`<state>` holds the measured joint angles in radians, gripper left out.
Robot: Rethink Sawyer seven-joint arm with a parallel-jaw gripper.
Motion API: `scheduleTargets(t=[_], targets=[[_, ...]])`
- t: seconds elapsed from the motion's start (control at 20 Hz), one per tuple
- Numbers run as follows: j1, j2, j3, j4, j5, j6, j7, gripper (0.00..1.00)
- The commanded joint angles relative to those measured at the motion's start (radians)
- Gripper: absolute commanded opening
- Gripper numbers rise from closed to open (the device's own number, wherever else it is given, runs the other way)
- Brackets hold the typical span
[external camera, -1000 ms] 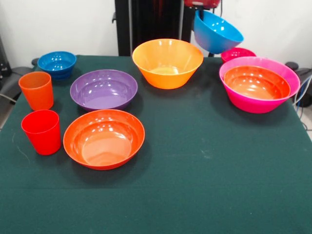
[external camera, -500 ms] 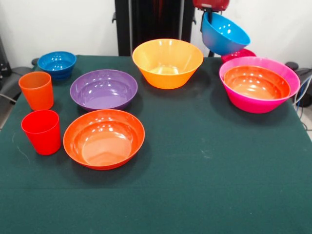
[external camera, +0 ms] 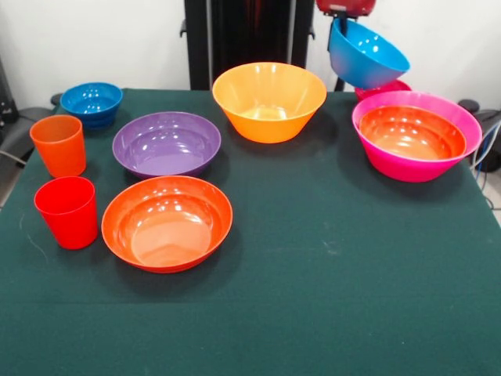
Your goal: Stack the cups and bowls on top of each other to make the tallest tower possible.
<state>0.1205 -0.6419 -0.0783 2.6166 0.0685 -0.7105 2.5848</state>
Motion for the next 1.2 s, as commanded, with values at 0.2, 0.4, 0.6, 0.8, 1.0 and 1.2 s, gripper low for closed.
scheduleTargets(t=[0.2,0.4,0.6,0.8,1.0,1.2], targets=[[0.080,-0.203,0.142,-0.087,0.200,0.243,0.208,0.00],[0.097,-0.192,0.155,-0.112,0.220,0.228,0.227,0.00],[0.090,-0.147,0.169,-0.144,0.211,0.178,0.249,0.00],[0.076,-0.076,0.181,-0.181,0.198,0.111,0.272,0.00],[0.052,0.008,0.174,-0.228,0.172,0.053,0.262,0.00],[0.041,0.060,0.157,-0.259,0.158,0.014,0.244,0.00]])
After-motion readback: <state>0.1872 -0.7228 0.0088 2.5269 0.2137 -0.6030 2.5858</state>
